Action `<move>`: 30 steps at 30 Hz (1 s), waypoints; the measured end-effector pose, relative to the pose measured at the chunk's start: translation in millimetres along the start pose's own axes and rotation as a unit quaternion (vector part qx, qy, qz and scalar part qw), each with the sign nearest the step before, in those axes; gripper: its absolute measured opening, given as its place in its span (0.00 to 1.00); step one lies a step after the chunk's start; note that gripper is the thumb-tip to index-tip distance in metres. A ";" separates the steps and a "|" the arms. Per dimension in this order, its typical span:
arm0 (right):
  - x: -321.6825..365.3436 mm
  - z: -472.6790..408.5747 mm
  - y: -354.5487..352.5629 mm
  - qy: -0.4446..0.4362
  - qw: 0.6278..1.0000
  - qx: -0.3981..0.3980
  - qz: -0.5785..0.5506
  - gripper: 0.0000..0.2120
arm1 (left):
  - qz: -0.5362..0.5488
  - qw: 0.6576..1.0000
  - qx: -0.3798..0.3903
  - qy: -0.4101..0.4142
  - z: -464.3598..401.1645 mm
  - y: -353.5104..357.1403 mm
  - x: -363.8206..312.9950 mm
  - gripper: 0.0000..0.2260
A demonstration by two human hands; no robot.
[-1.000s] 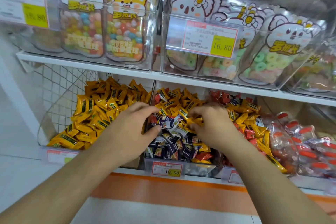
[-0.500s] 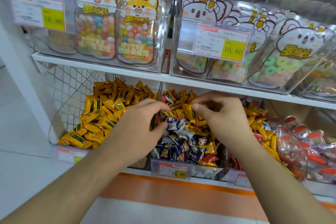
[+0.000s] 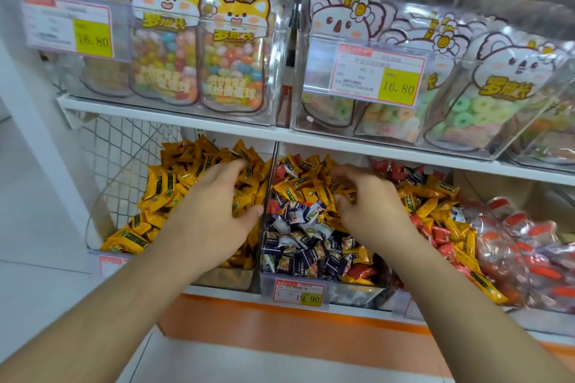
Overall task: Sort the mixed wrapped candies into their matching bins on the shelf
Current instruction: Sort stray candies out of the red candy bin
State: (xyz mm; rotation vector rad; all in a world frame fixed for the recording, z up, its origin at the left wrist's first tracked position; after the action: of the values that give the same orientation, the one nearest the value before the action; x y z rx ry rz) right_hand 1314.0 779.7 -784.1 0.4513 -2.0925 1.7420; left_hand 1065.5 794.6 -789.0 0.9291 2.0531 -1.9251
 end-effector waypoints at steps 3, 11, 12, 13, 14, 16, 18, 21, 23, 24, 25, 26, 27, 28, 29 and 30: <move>0.0 -8.0 6.5 -0.008 0.998 0.050 0.027 0.25 | -0.006 0.998 0.037 0.046 0.4 7.6 -5.7 0.32; -14.6 -28.1 26.6 -0.034 0.989 0.126 0.068 0.33 | -0.020 0.993 0.082 0.081 -2.4 21.8 -2.1 0.29; -16.7 -29.0 27.9 -0.031 0.990 0.117 0.069 0.33 | -0.018 0.993 0.082 0.082 -2.7 21.8 -1.0 0.28; -18.2 -29.6 28.4 -0.027 0.991 0.107 0.072 0.32 | -0.018 0.993 0.082 0.084 -2.9 22.0 0.3 0.28; -19.7 -29.9 28.8 -0.024 0.992 0.100 0.079 0.31 | -0.019 0.993 0.082 0.084 -2.9 22.1 0.9 0.27; -20.9 -28.3 29.3 -0.021 0.990 0.096 0.097 0.28 | -0.019 0.993 0.081 0.085 -2.6 22.0 0.5 0.26; -21.6 -26.3 30.0 -0.022 0.988 0.088 0.125 0.26 | -0.021 0.993 0.081 0.084 -2.4 21.7 -0.3 0.26; -21.8 -23.4 28.7 -0.015 0.986 0.070 0.152 0.21 | -0.023 0.993 0.081 0.082 -2.3 21.7 -0.8 0.26; -20.7 -21.5 26.1 -0.019 0.989 0.075 0.126 0.20 | -0.023 0.993 0.083 0.081 -2.1 21.5 -0.9 0.25; -20.0 -20.6 23.9 -0.022 0.990 0.080 0.112 0.19 | -0.023 0.993 0.083 0.080 -2.0 21.2 -0.7 0.25; -19.0 -19.5 20.8 -0.021 0.991 0.085 0.105 0.20 | -0.022 0.993 0.084 0.080 -2.0 21.1 -0.5 0.25; -17.7 -18.2 17.0 -0.017 0.991 0.088 0.102 0.20 | -0.021 0.993 0.085 0.080 -2.1 21.2 -0.2 0.25; -16.5 -16.8 13.3 -0.014 0.991 0.086 0.101 0.20 | -0.021 0.993 0.085 0.081 -2.1 21.2 0.3 0.25; -16.0 -15.5 9.9 -0.016 0.992 0.076 0.102 0.20 | -0.020 0.993 0.085 0.082 -2.2 21.4 0.5 0.25; -15.5 -14.3 6.6 -0.020 0.992 0.062 0.104 0.20 | -0.020 0.993 0.083 0.083 -2.3 21.5 0.6 0.25; -15.1 -12.9 3.2 -0.021 0.993 0.048 0.104 0.20 | -0.020 0.993 0.081 0.084 -2.5 21.7 1.0 0.25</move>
State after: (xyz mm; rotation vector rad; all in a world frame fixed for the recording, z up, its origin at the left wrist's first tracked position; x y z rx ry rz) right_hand 1326.8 793.1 -792.1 0.3089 -2.1577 1.9734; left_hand 1077.2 796.5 -807.3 1.1300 2.0407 -2.1274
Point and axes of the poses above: each hand's wrist, its own z-axis away from the middle knuckle, its own y-axis out of the palm, x = y × z, the point moved 1 cm from there along -z, towards the middle knuckle, and after that the axes turned 4 degrees about x, right-handed, at the moved point
